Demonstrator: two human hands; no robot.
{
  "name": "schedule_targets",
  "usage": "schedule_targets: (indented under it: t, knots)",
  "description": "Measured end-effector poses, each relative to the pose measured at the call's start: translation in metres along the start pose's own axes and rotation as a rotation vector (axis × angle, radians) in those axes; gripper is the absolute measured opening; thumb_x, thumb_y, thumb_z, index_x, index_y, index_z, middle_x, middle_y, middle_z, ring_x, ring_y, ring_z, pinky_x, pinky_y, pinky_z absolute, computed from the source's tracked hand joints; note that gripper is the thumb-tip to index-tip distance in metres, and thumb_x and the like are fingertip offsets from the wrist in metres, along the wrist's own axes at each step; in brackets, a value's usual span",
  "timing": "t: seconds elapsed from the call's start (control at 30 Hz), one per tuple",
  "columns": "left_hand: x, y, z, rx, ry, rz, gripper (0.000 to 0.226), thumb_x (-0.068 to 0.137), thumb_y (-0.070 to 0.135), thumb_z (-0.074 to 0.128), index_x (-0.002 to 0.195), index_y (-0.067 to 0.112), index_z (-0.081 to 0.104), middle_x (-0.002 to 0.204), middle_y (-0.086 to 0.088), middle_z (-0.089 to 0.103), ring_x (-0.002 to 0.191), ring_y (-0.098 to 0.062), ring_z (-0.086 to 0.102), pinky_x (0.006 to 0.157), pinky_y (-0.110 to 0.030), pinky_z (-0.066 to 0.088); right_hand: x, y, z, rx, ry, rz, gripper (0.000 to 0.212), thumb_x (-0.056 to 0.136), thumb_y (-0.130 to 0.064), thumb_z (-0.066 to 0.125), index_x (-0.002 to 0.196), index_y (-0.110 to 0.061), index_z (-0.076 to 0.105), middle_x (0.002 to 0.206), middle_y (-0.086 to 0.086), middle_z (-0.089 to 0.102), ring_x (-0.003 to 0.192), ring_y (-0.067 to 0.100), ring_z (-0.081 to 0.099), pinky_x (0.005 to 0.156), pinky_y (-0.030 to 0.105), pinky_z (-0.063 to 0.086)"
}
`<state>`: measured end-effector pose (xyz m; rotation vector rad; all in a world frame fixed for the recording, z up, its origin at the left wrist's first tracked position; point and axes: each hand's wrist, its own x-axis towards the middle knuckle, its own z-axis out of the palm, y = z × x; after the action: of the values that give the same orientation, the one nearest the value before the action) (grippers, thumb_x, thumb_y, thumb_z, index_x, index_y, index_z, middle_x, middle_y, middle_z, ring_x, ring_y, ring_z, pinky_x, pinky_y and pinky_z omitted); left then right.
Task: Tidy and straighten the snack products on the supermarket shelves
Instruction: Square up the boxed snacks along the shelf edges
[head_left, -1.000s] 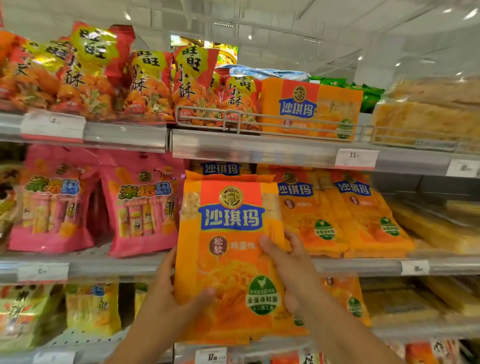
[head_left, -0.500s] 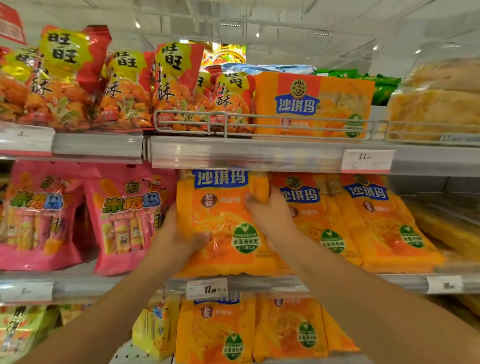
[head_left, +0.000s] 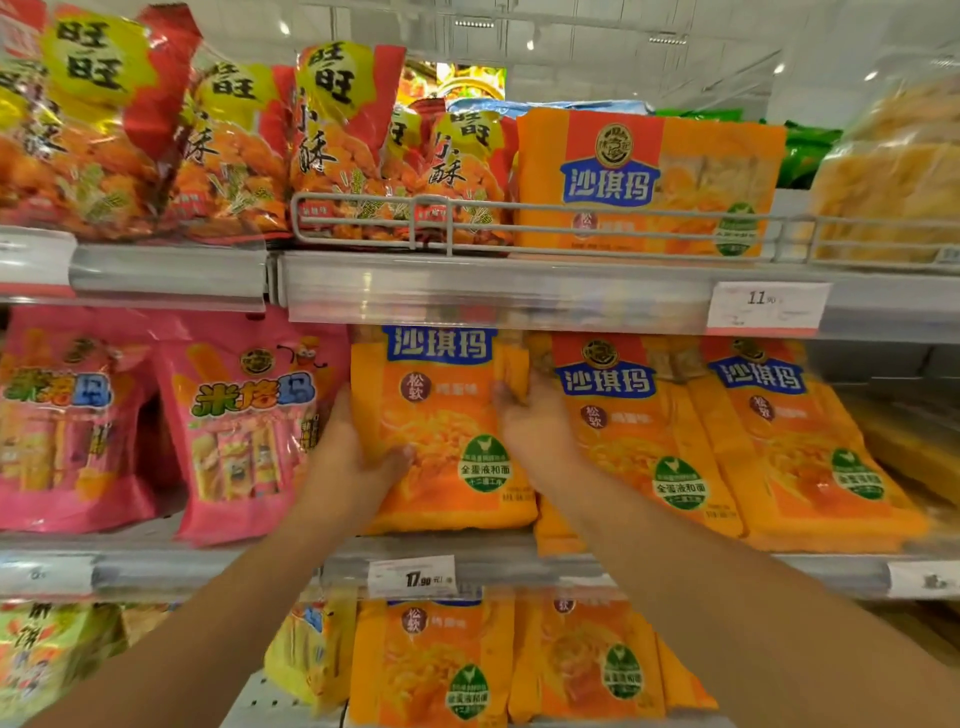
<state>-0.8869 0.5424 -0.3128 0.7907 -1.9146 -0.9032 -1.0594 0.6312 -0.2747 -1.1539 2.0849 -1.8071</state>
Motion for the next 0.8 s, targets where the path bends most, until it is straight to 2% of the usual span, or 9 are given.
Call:
schedule_targets:
  t: [0.1,0.2,0.27,0.33,0.37,0.43,0.57,0.7,0.8]
  knots:
    - [-0.011,-0.004,0.005,0.097,0.018,0.003,0.085,0.084,0.031,0.075,0.150,0.027,0.021,0.108,0.024,0.052,0.100,-0.009,0.052,0.079,-0.023,0.043,-0.004,0.009,0.002,-0.149,0.005,-0.049,0.025,0.099,-0.027,0.050,0.122,-0.017,0.054,0.097,0.004,0.068,0.090,0.025,0.066,0.081,0.044,0.055]
    - [-0.013,-0.004,0.005,0.137,0.011,0.008,0.092,0.084,0.036,0.073,0.154,0.023,0.015,0.117,0.016,0.046,0.106,-0.011,0.045,0.086,-0.028,0.039,-0.011,0.010,0.001,-0.333,0.065,-0.138,0.049,0.100,-0.024,0.051,0.143,-0.009,0.033,0.073,-0.003,0.056,0.061,0.015,0.056,0.052,0.023,0.045]
    - [-0.016,-0.004,0.005,0.150,-0.010,0.018,0.085,0.085,0.038,0.071,0.151,0.024,0.020,0.115,0.020,0.049,0.107,-0.011,0.047,0.083,-0.021,0.042,-0.019,0.011,0.001,-0.426,0.075,-0.187,0.061,0.100,-0.020,0.051,0.151,-0.006,0.020,0.079,0.001,0.059,0.051,0.003,0.045,0.038,0.010,0.032]
    - [-0.021,-0.004,0.004,0.148,-0.032,0.001,0.083,0.087,0.041,0.068,0.152,0.024,0.020,0.118,0.018,0.053,0.109,-0.012,0.049,0.078,-0.018,0.044,-0.025,0.012,0.002,-0.554,0.019,-0.220,0.065,0.101,-0.019,0.046,0.153,-0.004,0.011,0.129,0.016,0.055,0.071,0.010,0.060,0.051,0.006,0.040]
    - [-0.024,-0.005,0.003,0.137,-0.046,-0.015,0.087,0.087,0.044,0.067,0.154,0.022,0.015,0.128,0.011,0.052,0.115,-0.015,0.050,0.084,-0.026,0.048,-0.030,0.012,0.002,-0.641,-0.016,-0.238,0.064,0.102,-0.020,0.042,0.153,-0.002,0.009,0.149,0.018,0.036,0.100,0.020,0.063,0.068,0.009,0.046]
    - [-0.029,-0.006,0.002,0.128,-0.071,-0.040,0.097,0.086,0.050,0.063,0.157,0.021,0.004,0.148,0.000,0.042,0.130,-0.023,0.046,0.102,-0.041,0.045,-0.041,0.013,0.003,-0.826,-0.064,-0.294,0.058,0.102,-0.018,0.039,0.150,0.004,0.016,0.157,0.022,0.019,0.140,0.032,0.033,0.105,0.030,0.042]
    - [-0.035,-0.007,0.004,0.130,-0.086,-0.048,0.102,0.084,0.055,0.059,0.157,0.023,-0.005,0.155,-0.005,0.034,0.137,-0.026,0.040,0.107,-0.045,0.041,-0.059,0.015,0.003,-0.862,-0.016,-0.380,0.051,0.096,-0.014,0.054,0.139,0.010,0.041,0.146,0.034,0.034,0.134,0.047,0.040,0.101,0.048,0.048]
    - [-0.033,-0.007,0.005,0.157,-0.065,-0.058,0.097,0.089,0.044,0.064,0.157,0.022,-0.002,0.153,-0.006,0.036,0.136,-0.026,0.041,0.108,-0.043,0.040,-0.058,0.017,0.001,-0.884,-0.095,-0.273,0.055,0.105,-0.029,0.031,0.152,-0.003,0.019,0.160,0.023,0.006,0.144,0.035,0.026,0.111,0.038,0.037]
    - [-0.033,-0.003,0.003,0.164,-0.078,-0.076,0.095,0.090,0.042,0.064,0.157,0.020,0.000,0.154,-0.007,0.036,0.137,-0.027,0.040,0.109,-0.044,0.039,-0.059,0.013,0.000,-0.881,-0.105,-0.272,0.054,0.105,-0.028,0.030,0.152,-0.003,0.021,0.160,0.023,0.006,0.145,0.034,0.025,0.111,0.038,0.039]
